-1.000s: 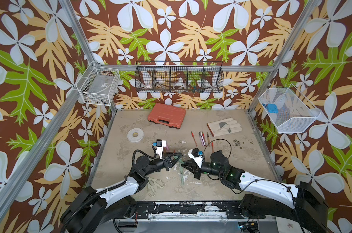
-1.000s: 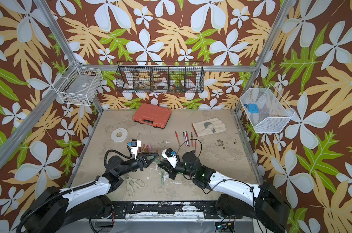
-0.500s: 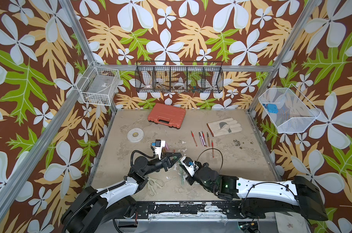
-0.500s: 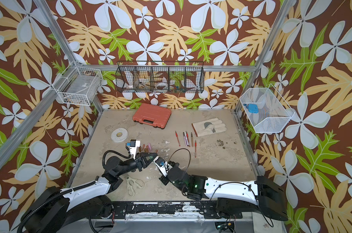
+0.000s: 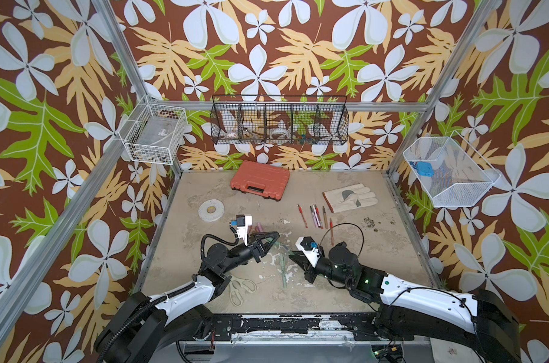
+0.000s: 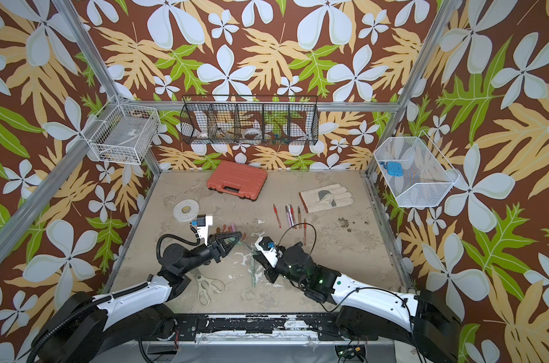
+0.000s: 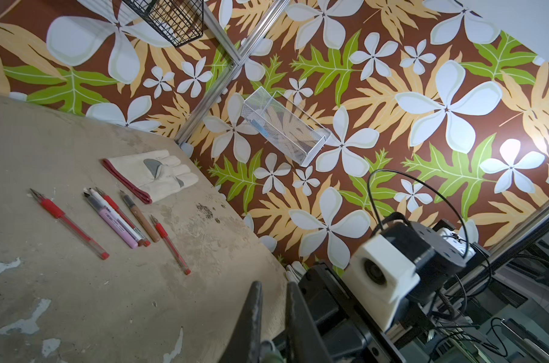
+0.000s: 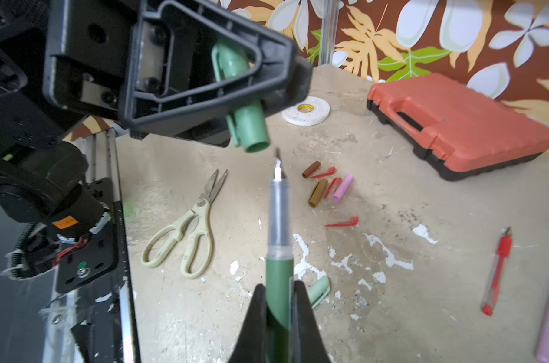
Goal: Open the pen caps
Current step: 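Pull the right gripper down away from the left gripper to remove the cap, then carry the cap to the pile with the left gripper while the right carries the pen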
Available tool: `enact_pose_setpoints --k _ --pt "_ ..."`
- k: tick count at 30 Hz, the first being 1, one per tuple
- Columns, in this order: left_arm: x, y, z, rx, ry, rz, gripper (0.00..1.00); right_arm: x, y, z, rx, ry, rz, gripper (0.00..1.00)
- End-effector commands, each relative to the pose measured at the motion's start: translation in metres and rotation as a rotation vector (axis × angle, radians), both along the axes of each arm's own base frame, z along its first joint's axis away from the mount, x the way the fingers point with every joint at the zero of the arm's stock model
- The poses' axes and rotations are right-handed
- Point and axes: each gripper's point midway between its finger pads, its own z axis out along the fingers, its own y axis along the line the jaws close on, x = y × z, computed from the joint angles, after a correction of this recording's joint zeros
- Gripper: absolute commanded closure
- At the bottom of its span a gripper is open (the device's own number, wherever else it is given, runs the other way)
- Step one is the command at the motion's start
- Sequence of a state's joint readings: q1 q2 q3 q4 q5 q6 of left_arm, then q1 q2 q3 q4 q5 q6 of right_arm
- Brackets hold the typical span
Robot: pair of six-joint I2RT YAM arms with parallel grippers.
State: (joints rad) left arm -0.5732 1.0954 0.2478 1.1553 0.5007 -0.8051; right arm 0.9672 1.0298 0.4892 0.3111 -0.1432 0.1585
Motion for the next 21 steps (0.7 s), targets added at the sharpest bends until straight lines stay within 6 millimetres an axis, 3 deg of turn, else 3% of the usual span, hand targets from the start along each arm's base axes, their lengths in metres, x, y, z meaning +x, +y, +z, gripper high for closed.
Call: enact_pose_setpoints --k 1,10,12,16,21 --pt "0.0 0.003 0.009 -0.02 -0.041 0.017 1.0 -0.032 0.016 0.019 0.141 0.096 0.23 1.0" --pt "0.002 0.006 0.011 -0.018 -0.044 0.038 1.0 -0.019 0.008 0.016 0.12 0.09 0.161 1.0" --pt "0.01 0.011 0.01 0.013 -0.038 0.101 1.0 -0.01 0.001 0.013 0.096 0.074 0.098 1.0" --pt "0.032 0.038 -0.003 0.126 0.015 0.324 1.0 0.025 -0.033 0.002 0.031 0.031 -0.184 1.0" --pt "0.054 0.064 -0.027 0.242 0.124 0.515 1.0 0.051 -0.066 0.002 -0.002 -0.004 -0.418 1.0"
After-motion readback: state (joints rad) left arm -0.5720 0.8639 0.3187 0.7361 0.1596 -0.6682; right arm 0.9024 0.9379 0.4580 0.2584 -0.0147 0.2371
